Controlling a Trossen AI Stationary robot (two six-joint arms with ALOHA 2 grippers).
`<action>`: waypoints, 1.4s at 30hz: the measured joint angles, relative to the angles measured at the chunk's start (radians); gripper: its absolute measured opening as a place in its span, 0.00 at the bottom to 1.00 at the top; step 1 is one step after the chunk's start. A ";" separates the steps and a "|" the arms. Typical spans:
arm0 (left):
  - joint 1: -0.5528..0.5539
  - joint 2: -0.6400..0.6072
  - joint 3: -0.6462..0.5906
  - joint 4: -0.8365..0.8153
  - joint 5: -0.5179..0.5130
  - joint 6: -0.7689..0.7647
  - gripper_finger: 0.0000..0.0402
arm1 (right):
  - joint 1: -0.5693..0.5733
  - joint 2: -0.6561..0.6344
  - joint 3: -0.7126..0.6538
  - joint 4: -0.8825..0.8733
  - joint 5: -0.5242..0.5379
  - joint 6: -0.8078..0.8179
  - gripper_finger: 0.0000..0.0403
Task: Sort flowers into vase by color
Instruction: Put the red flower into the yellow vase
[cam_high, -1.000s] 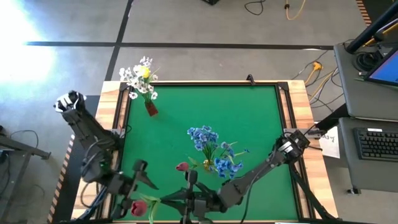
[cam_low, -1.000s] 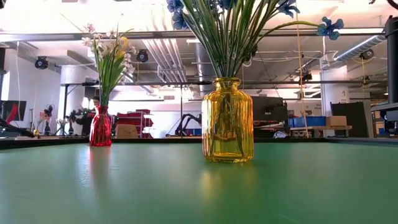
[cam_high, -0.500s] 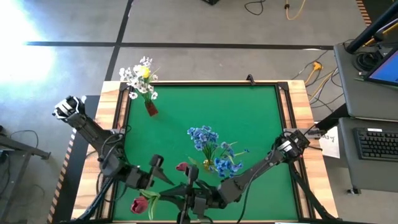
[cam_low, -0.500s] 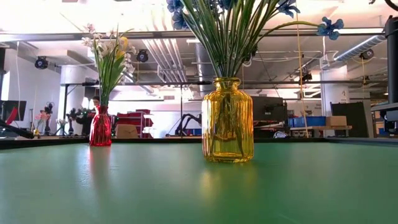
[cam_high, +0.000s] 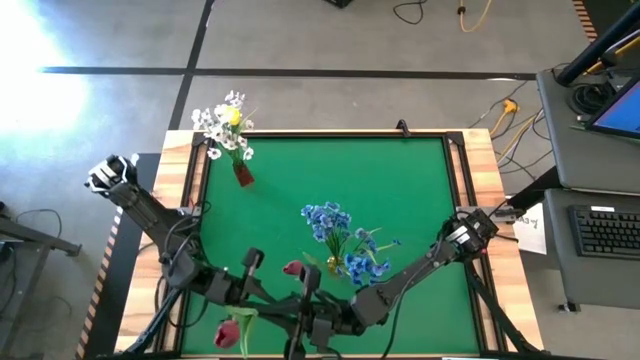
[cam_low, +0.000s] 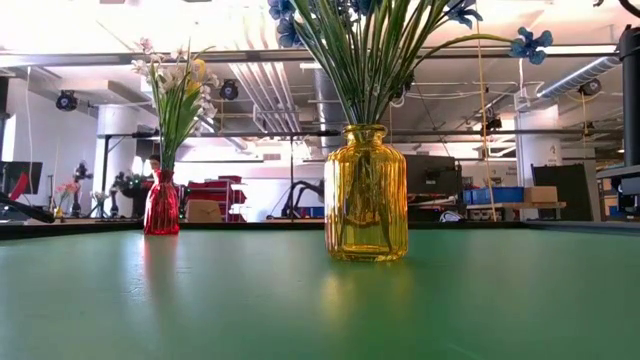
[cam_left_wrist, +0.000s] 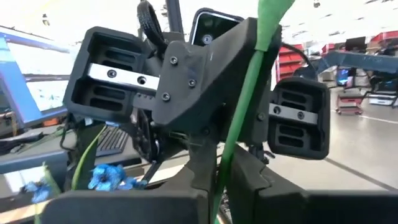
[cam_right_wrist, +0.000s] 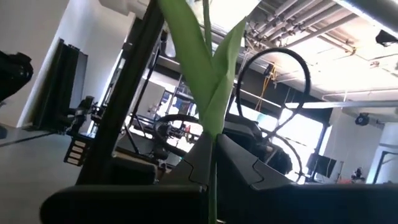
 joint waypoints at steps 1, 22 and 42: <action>-0.002 -0.004 0.000 -0.010 -0.013 -0.003 0.02 | 0.000 0.000 0.000 0.000 0.008 0.000 0.03; -0.028 -0.089 -0.002 -0.329 -0.209 -0.113 0.00 | 0.059 -0.057 0.000 -0.207 0.469 0.258 0.43; -0.014 -0.080 -0.002 -0.328 -0.235 -0.114 0.00 | -0.012 -0.106 0.001 -0.445 0.311 0.471 0.33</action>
